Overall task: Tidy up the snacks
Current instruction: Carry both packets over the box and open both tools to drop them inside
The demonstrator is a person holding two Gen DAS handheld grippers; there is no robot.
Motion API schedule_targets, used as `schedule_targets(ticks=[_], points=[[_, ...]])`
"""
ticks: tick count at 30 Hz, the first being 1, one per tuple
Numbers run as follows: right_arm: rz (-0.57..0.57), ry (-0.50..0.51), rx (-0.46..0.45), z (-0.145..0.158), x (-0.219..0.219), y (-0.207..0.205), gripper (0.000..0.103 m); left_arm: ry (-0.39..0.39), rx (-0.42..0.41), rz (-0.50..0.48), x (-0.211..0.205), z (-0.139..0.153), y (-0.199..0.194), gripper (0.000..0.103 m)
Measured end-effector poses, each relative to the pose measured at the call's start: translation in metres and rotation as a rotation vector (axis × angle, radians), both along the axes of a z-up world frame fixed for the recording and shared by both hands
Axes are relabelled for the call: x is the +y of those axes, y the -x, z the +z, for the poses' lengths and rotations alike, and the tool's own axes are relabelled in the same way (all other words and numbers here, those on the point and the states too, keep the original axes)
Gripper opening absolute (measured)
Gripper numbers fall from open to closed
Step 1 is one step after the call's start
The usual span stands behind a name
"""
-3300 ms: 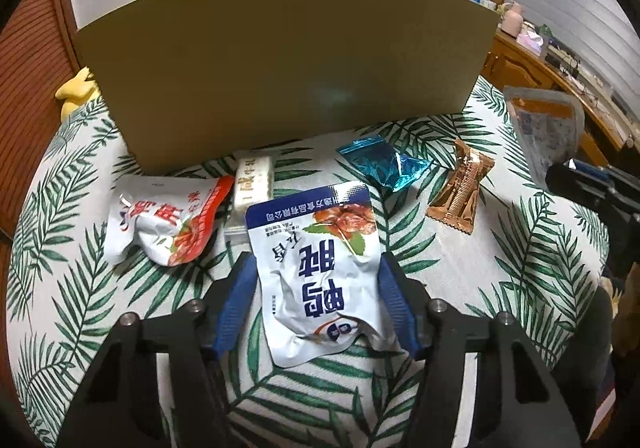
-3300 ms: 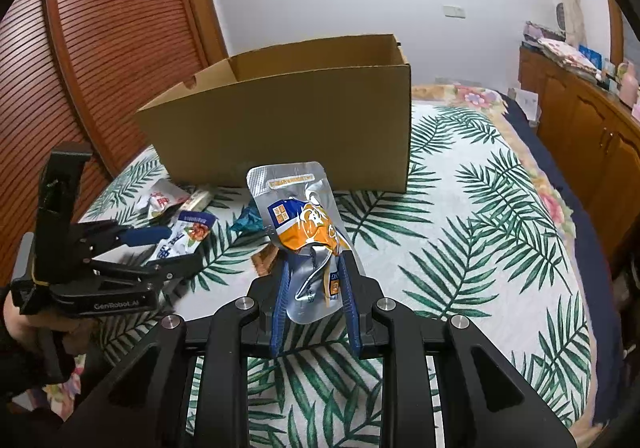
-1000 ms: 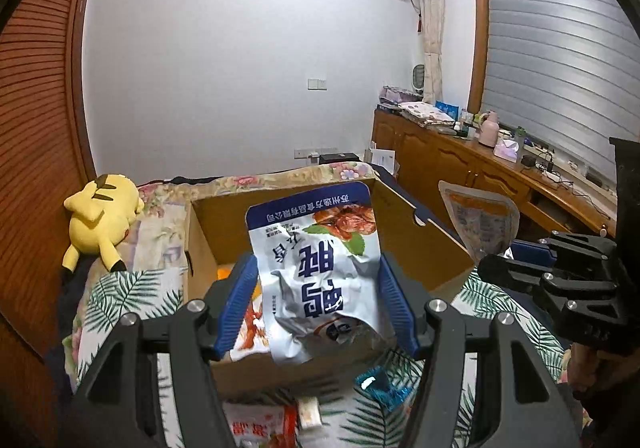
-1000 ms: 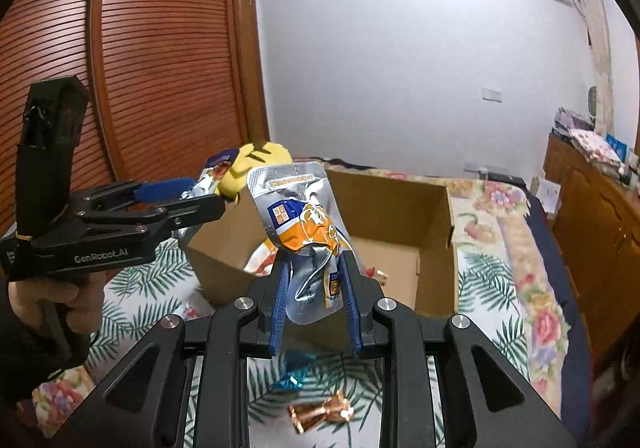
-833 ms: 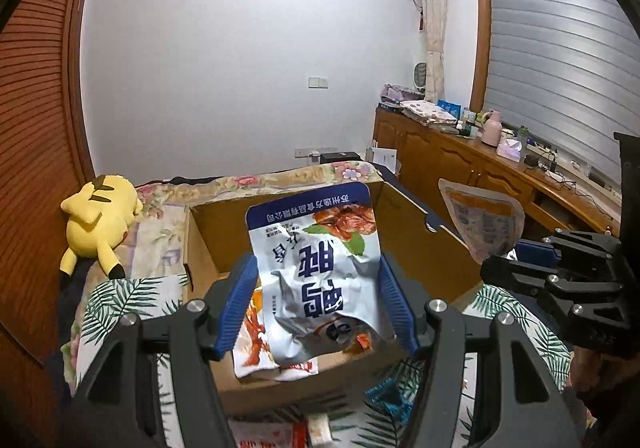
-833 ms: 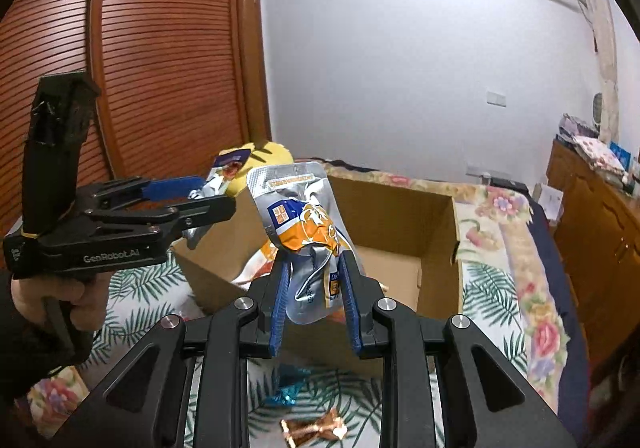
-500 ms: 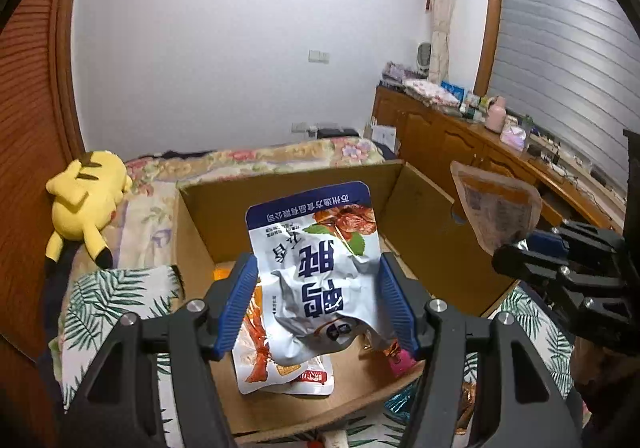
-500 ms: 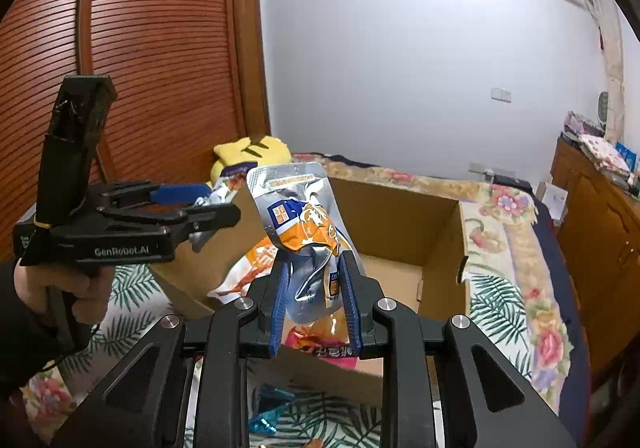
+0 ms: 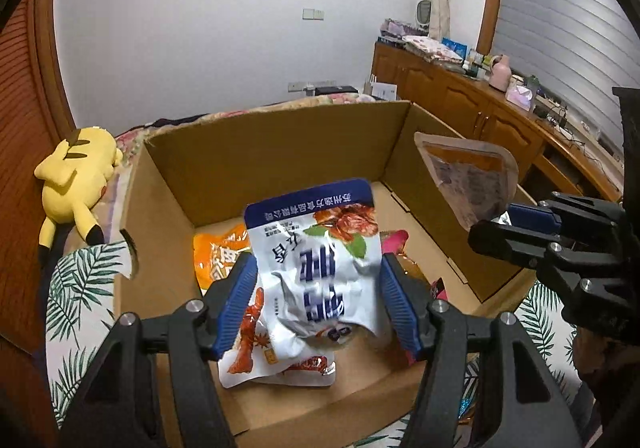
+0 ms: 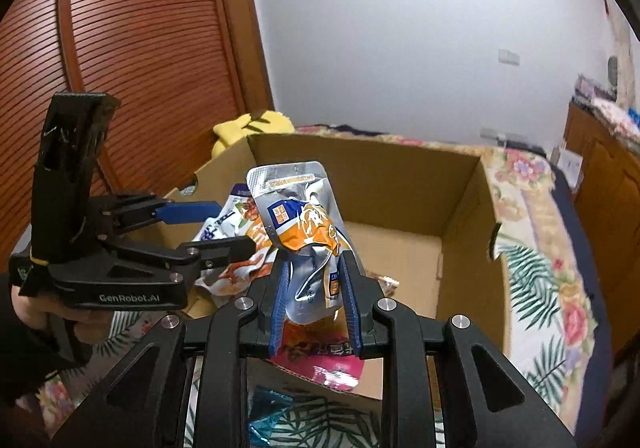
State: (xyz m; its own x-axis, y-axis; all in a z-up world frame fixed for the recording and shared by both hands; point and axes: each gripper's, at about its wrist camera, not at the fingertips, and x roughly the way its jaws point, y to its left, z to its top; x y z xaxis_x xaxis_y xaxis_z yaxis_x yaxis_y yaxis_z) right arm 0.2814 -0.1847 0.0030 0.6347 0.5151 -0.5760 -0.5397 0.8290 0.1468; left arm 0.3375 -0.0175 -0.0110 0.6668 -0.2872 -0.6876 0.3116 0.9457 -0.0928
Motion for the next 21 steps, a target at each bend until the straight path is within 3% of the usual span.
schedule_targets(ticks=[8, 21], points=[[0.026, 0.030, 0.067, -0.013, 0.014, -0.015, 0.023, -0.015, 0.015, -0.001, -0.005, -0.003, 0.001, 0.066], [0.022, 0.048, 0.132, -0.025, 0.025, -0.034, 0.024, 0.030, -0.059, 0.014, 0.028, 0.022, 0.026, 0.068]])
